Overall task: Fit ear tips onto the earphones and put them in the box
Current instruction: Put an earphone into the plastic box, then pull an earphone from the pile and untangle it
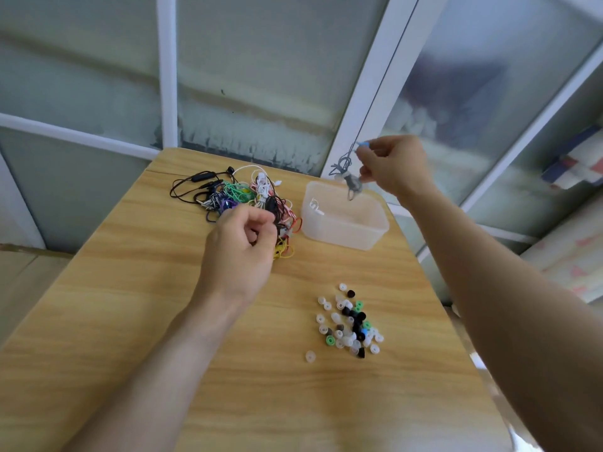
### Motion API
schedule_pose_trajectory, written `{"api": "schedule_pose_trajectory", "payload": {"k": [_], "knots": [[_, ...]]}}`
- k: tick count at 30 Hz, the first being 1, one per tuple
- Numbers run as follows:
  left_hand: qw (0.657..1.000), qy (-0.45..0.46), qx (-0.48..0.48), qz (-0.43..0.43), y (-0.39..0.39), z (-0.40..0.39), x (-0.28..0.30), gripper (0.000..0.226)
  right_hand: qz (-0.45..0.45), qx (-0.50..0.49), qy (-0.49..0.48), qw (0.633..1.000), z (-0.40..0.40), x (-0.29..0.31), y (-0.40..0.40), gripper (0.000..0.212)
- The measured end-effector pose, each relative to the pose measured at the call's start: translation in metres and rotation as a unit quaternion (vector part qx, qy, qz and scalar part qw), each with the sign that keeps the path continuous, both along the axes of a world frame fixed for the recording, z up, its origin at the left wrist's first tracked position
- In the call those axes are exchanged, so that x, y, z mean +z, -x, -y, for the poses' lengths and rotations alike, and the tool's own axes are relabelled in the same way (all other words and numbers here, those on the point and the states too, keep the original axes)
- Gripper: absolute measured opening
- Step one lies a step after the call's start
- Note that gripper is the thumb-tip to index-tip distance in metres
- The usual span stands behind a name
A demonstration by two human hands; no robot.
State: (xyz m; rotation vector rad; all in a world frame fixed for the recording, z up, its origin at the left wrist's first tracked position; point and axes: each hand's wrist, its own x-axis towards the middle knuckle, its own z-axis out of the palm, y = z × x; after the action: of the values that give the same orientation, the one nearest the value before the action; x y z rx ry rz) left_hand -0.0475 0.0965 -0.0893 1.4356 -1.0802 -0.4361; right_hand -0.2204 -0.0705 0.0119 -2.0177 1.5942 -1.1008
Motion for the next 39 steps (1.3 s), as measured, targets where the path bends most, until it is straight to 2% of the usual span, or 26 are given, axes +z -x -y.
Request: {"api": "schedule_pose_trajectory", "payload": {"k": [3, 7, 8, 12, 14, 15, 17, 19, 20, 22, 24, 27, 31, 34, 37, 39], "knots": [[0.996, -0.043, 0.021, 0.080, -0.006, 0.005, -0.009, 0.015, -0.155, -0.020, -0.056, 0.986, 0.020, -0.010, -0.010, 0.022], [0.984, -0.104, 0.014, 0.141, -0.014, 0.007, -0.019, 0.036, -0.342, -0.017, -0.120, 0.932, 0.031, -0.039, -0.032, 0.027], [0.983, -0.109, 0.003, 0.147, -0.015, 0.007, -0.020, 0.041, -0.343, -0.019, -0.139, 0.929, 0.033, -0.045, -0.036, 0.026], [0.983, -0.126, -0.028, 0.127, -0.023, 0.004, -0.021, 0.047, -0.239, 0.026, -0.245, 0.939, 0.036, -0.050, -0.044, 0.029], [0.984, -0.132, -0.034, 0.118, -0.025, 0.003, -0.022, 0.047, -0.246, 0.031, -0.264, 0.932, 0.034, -0.044, -0.041, 0.027], [0.984, -0.131, -0.041, 0.114, -0.025, 0.002, -0.022, 0.048, -0.260, 0.026, -0.254, 0.931, 0.032, -0.040, -0.040, 0.026], [0.985, -0.125, -0.052, 0.107, -0.025, 0.003, -0.022, 0.049, -0.298, -0.002, -0.151, 0.943, 0.027, -0.034, -0.042, 0.024], [0.985, -0.126, -0.056, 0.108, -0.024, 0.003, -0.022, 0.052, -0.265, 0.009, -0.008, 0.964, 0.011, -0.032, -0.049, 0.023], [0.984, -0.128, -0.057, 0.110, -0.023, 0.003, -0.022, 0.054, -0.228, 0.052, 0.015, 0.972, -0.004, -0.033, -0.055, 0.022], [0.984, -0.130, -0.058, 0.110, -0.020, 0.003, -0.021, 0.056, -0.192, 0.155, -0.027, 0.969, -0.035, -0.037, -0.067, 0.022], [0.985, -0.126, -0.051, 0.104, -0.019, 0.003, -0.020, 0.054, -0.222, 0.201, -0.084, 0.951, -0.051, -0.048, -0.080, 0.039], [0.988, -0.121, -0.042, 0.091, -0.021, 0.003, -0.021, 0.050, -0.256, 0.168, -0.073, 0.949, -0.050, -0.067, -0.088, 0.052], [0.991, -0.102, -0.022, 0.080, -0.026, 0.001, -0.021, 0.038, -0.192, 0.107, -0.036, 0.975, -0.047, -0.077, -0.090, 0.036], [0.992, -0.092, -0.012, 0.080, -0.028, 0.000, -0.018, 0.028, -0.223, 0.077, 0.014, 0.972, -0.045, -0.076, -0.095, 0.034], [0.993, -0.086, -0.013, 0.076, -0.028, -0.001, -0.016, 0.021, -0.241, 0.060, 0.008, 0.968, -0.045, -0.070, -0.107, 0.032], [0.994, -0.079, -0.013, 0.074, -0.028, -0.003, -0.014, 0.019, -0.201, 0.060, -0.019, 0.978, -0.044, -0.064, -0.112, 0.023]]}}
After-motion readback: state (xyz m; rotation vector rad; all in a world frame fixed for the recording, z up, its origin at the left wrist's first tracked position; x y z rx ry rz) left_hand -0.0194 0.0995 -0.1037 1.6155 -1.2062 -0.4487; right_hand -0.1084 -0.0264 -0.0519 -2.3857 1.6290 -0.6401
